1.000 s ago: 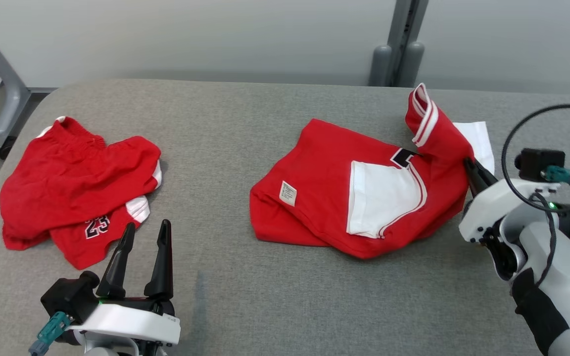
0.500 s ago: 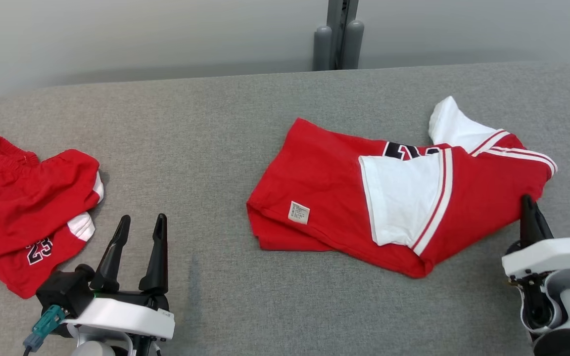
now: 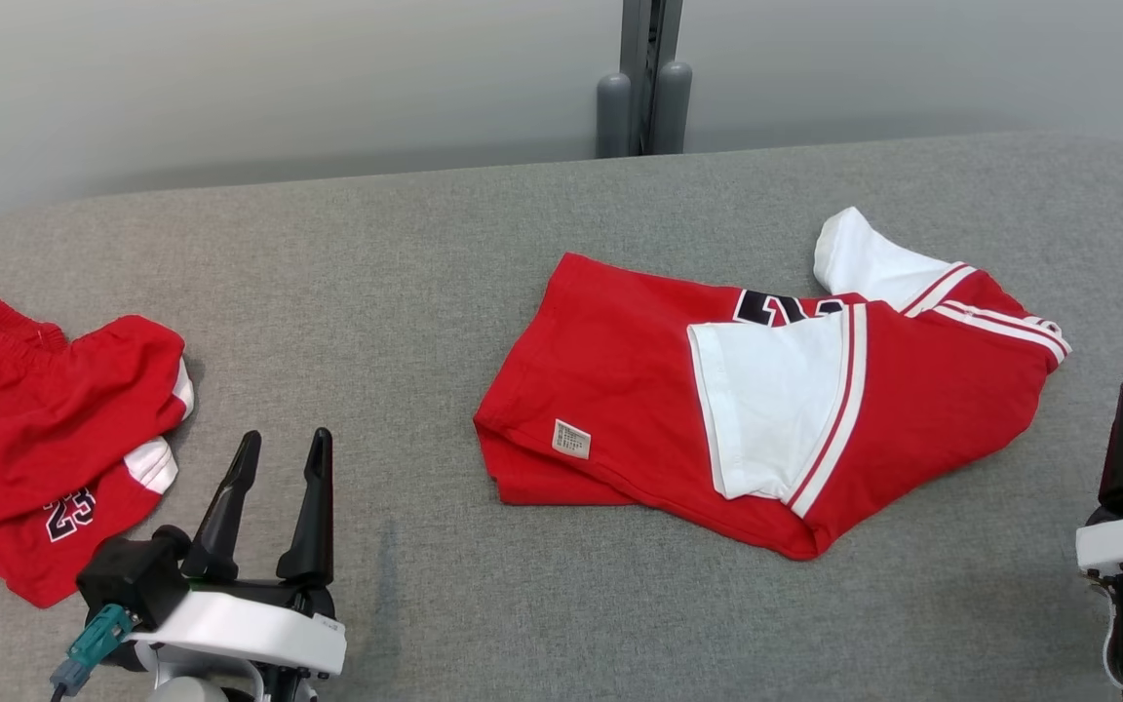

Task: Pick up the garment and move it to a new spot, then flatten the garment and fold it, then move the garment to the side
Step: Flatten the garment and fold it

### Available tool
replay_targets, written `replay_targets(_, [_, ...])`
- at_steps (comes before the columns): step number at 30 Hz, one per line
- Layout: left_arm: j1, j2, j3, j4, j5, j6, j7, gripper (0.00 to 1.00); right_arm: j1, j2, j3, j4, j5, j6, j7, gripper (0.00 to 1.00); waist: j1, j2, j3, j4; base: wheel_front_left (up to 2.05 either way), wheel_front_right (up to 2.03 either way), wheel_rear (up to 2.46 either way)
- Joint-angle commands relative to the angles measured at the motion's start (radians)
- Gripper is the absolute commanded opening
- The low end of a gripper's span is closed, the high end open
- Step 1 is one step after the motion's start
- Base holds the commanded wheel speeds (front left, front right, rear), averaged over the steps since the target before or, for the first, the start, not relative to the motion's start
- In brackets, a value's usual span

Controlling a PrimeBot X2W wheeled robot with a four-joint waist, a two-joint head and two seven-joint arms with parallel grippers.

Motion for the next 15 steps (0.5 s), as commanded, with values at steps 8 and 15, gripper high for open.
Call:
replay_targets(8, [0.021, 0.000, 0.001, 0.011, 0.002, -0.002, -0.001, 1.00, 0.102, 0.015, 0.094, -0.249, -0.113, 0.001, 0.045, 1.00, 0.0000, 0.0000, -0.054, 0.007, 0.00, 0.00, 0.00])
replay_targets(15, [0.036, -0.001, 0.003, 0.016, 0.009, 0.002, -0.001, 1.00, 0.180, 0.008, 0.241, -0.398, -0.258, 0.000, 0.060, 1.00, 0.0000, 0.0000, -0.075, 0.019, 0.00, 0.00, 0.00])
